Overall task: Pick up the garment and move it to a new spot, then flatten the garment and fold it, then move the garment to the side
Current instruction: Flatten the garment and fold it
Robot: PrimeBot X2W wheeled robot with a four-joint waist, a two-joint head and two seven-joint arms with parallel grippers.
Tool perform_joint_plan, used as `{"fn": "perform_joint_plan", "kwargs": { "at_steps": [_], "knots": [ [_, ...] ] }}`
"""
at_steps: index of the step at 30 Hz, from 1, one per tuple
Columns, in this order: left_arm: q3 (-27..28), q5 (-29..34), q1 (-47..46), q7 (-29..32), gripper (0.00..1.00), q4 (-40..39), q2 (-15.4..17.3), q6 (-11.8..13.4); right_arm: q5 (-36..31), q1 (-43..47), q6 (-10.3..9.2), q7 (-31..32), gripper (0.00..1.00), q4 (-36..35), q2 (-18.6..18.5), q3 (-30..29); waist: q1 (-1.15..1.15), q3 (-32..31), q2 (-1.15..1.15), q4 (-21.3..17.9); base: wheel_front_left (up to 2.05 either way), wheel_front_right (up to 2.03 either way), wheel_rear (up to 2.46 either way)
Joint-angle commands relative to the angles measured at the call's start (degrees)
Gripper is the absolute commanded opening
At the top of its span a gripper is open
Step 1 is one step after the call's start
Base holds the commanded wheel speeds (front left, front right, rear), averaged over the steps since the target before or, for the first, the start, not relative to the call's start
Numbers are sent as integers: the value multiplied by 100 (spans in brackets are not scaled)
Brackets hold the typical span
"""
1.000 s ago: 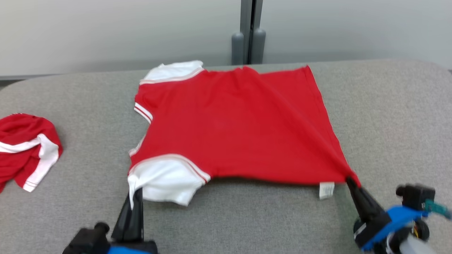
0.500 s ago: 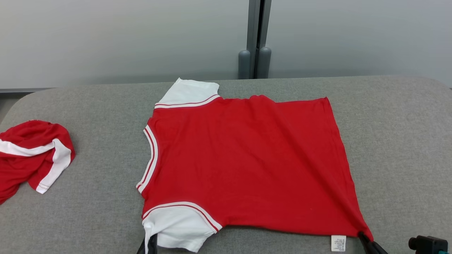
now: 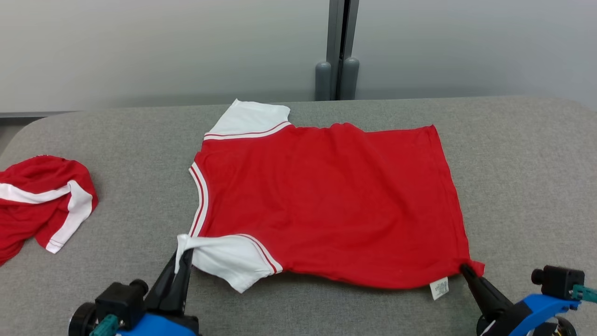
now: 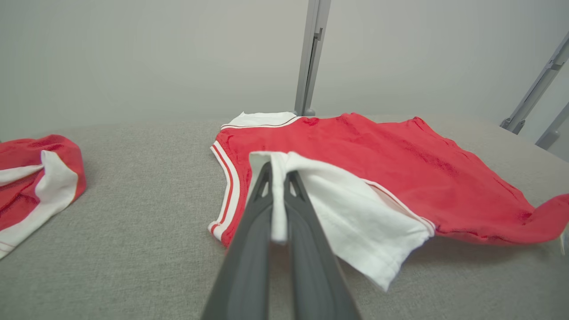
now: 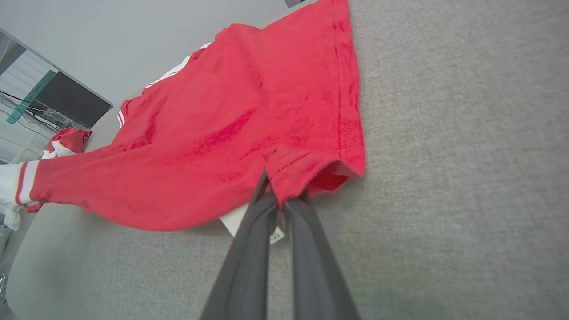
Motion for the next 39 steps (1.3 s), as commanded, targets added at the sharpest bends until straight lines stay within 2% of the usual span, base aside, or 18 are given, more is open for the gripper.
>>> {"fn": "perform_joint_plan", "kwargs": {
  "at_steps": [1, 9, 18, 19, 20, 21, 27, 31, 39],
  "knots": [
    [29, 8, -338, 51, 0, 112, 50, -103, 35, -211, 3, 119, 0, -24, 28, -71, 0, 81, 1, -7, 0, 0, 0],
    [-29, 53, -1605, 276, 0, 1061, 143, -533, 87, -1295, 3, 589, 0, 363, 201, -193, 0, 526, 1, -192, 0, 0, 0],
    [-211, 145, -2617, 254, 0, 2291, 30, -828, 52, -2484, 3, 569, 0, 1395, 359, 59, 0, 890, 1, -273, 0, 0, 0],
    [-230, 164, -2702, 219, 0, 2413, 9, -830, 45, -2573, 3, 528, 9, 1493, 370, 112, 0, 905, 1, -270, 0, 0, 0],
    [-242, 166, -2782, 174, 29, 2527, -28, -836, 37, -2645, 3, 480, 69, 1588, 373, 157, 0, 915, 1, -266, 0, 0, 0],
    [-266, 198, -2853, 130, 100, 2646, -47, -831, 31, -2702, 3, 405, 100, 1691, 360, 182, 0, 923, 1, -258, 0, 0, 0],
    [-332, 249, -2907, -235, 100, 3133, -220, -804, -42, -2608, 3, -117, 100, 1947, 169, 535, 0, 783, 1, -183, 0, 0, 0],
    [-280, 184, -2594, -431, 100, 3206, -288, -660, -84, -2329, 3, -416, 100, 1953, -14, 748, 0, 646, 1, -160, 0, 0, 0],
    [-197, -17, -1903, -489, 100, 3230, -327, -463, 104, -2041, 2, -599, 100, 2149, -105, 897, 0, 618, 1, -127, 0, 0, 0]
  ]
}}
